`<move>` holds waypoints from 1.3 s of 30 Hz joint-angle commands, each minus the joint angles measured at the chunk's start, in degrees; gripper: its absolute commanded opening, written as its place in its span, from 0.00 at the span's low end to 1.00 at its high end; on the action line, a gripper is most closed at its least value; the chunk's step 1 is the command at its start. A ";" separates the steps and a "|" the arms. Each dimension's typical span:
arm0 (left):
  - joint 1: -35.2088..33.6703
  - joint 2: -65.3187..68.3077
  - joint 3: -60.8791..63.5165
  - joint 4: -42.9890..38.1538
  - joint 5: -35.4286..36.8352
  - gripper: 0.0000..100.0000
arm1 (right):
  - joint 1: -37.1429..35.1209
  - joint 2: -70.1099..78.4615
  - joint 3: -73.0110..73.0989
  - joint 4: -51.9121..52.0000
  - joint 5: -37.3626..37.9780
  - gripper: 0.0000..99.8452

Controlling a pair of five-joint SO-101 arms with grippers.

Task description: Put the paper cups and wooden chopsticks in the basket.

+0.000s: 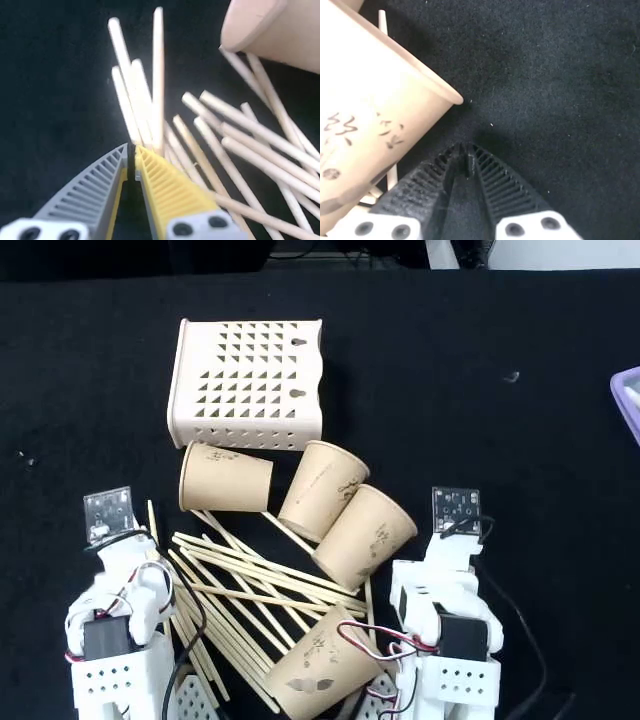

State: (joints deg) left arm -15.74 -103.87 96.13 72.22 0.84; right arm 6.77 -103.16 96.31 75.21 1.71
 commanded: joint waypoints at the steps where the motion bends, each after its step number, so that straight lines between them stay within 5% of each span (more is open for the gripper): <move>1: -6.11 -0.62 -3.12 -11.34 -13.63 0.03 | 0.88 -5.41 0.22 -2.46 0.62 0.01; 5: -14.81 -0.62 -8.04 -25.32 -23.91 0.03 | 0.97 -5.32 -1.36 -12.57 0.70 0.01; 12: -21.85 -0.53 -17.01 -41.85 -17.58 0.08 | 0.97 -5.32 -17.27 -26.29 0.70 0.06; 16: -22.81 -0.53 -24.92 -41.93 -10.29 0.24 | 0.97 -5.32 -25.19 -26.64 0.62 0.22; 18: -22.81 -0.53 -28.44 -41.93 -8.00 0.25 | 0.97 -5.32 -30.73 -26.46 0.26 0.28; 25: -20.00 -0.35 -38.73 -40.35 -4.04 0.22 | 0.88 -3.74 -55.34 -23.12 0.53 0.22; 32: -14.20 0.44 -53.85 -25.49 -3.78 0.22 | 0.62 11.12 -81.19 -11.43 0.53 0.22; 39: -11.21 17.93 -59.82 -18.46 -4.04 0.22 | 0.53 31.96 -88.84 -7.82 0.53 0.22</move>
State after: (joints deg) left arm -28.31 -97.63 40.84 51.12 -3.56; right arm 6.77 -81.45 9.45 66.68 1.71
